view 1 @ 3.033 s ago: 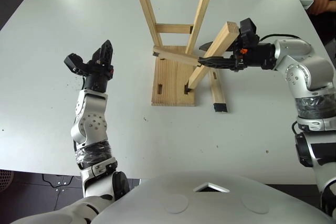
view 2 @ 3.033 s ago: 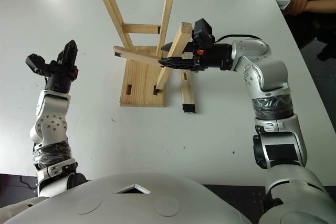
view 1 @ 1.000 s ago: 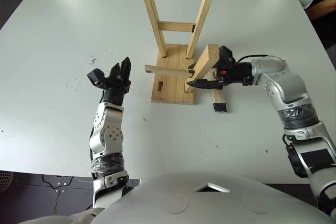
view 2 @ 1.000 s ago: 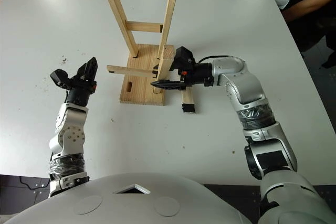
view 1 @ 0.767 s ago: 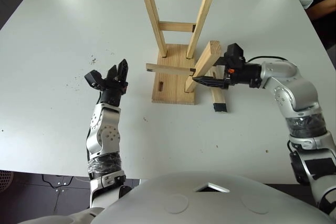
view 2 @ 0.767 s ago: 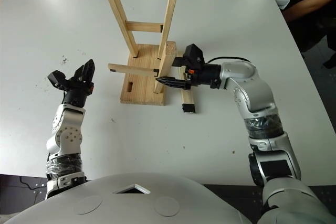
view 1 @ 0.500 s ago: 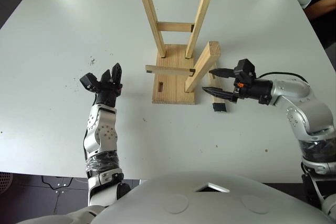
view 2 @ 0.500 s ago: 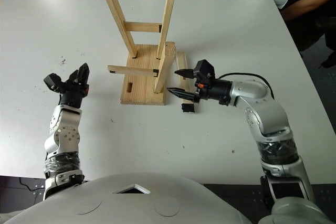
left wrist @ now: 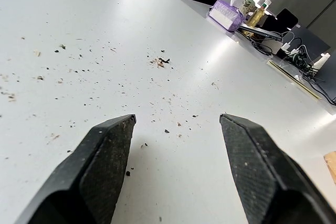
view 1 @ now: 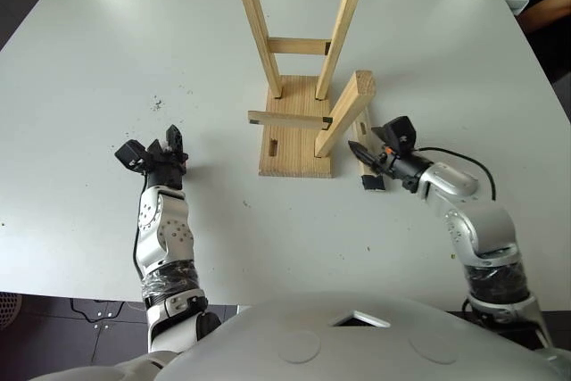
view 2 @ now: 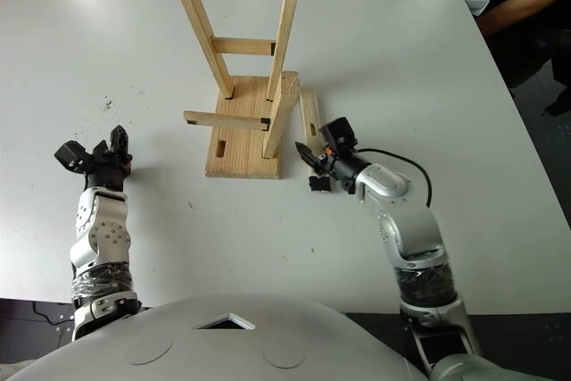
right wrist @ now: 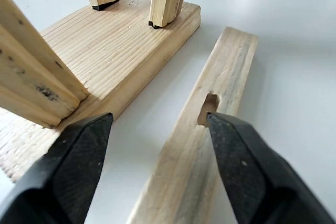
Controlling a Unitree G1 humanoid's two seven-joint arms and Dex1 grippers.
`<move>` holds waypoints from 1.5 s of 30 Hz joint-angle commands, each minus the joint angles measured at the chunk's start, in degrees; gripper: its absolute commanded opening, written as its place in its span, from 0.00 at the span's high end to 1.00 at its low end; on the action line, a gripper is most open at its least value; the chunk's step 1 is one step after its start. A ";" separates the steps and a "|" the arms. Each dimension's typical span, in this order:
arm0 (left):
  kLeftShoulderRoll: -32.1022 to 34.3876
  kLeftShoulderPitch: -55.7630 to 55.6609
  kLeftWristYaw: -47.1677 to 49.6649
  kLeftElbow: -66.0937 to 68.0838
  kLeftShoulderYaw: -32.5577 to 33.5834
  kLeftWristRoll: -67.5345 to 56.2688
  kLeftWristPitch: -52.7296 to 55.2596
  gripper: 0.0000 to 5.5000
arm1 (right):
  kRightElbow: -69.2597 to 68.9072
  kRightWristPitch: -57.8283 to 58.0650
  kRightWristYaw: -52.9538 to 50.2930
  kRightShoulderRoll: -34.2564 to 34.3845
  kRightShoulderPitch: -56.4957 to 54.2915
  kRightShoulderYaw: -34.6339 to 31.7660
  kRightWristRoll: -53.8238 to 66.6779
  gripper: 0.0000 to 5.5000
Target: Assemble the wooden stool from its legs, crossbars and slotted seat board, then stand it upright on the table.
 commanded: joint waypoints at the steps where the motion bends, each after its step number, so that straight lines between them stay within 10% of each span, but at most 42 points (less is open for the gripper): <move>1: -0.72 2.03 1.10 -0.56 0.56 -0.12 0.88 0.46 | -1.81 2.85 -2.03 -0.67 1.09 0.96 -1.83 0.40; 21: -1.35 0.48 0.82 2.93 0.36 1.17 -1.83 0.46 | 1.33 5.57 -1.08 -3.99 3.28 4.13 -5.19 0.40; 36: 5.02 -2.05 4.44 1.05 0.79 4.40 3.46 0.46 | -0.16 -1.67 -12.25 5.34 9.00 1.53 -8.29 0.63; 45: 18.32 -25.46 8.23 9.52 3.98 2.53 15.54 0.46 | 11.16 -12.24 -22.31 17.75 -8.27 -16.31 -1.69 0.63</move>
